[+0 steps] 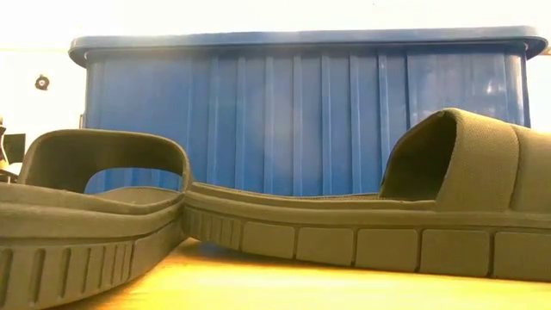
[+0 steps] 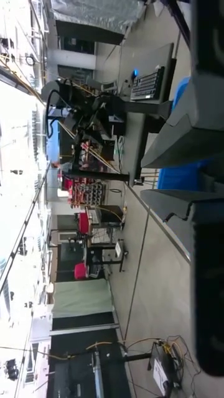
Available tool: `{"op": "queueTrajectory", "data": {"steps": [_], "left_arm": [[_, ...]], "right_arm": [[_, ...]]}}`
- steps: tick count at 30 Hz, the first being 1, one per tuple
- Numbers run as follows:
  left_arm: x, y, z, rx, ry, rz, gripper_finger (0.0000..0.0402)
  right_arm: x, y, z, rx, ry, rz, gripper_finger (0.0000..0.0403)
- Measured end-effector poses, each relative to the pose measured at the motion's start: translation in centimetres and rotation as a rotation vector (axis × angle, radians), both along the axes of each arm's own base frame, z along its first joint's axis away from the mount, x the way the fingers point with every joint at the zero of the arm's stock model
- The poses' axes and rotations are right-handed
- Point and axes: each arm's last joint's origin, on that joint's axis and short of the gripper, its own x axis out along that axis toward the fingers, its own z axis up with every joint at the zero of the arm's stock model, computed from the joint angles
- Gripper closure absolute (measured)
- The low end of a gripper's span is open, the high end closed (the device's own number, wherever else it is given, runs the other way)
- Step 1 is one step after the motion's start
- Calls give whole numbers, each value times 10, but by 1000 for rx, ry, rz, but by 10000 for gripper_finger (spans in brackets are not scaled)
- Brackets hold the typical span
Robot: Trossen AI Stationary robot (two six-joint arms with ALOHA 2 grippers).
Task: Pick and place slides into bin
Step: Adjust the blue container on the table
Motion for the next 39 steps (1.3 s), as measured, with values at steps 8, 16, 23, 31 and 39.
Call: {"op": "queueTrajectory", "data": {"steps": [8,16,23,31,39], "left_arm": [[0,1,0,-49,-21,16,349],[0,2,-2,-57,-6,51,349],[0,2,-2,-58,-6,67,350],[0,2,-2,-58,-7,74,350],[-1,3,-2,-60,-8,93,350]], "right_arm": [[-42,0,-30,27,56,58,209],[-77,2,-79,140,97,111,213],[-87,2,-121,186,150,78,208],[-76,4,-172,244,338,93,172],[-71,3,-203,174,478,75,170]]}}
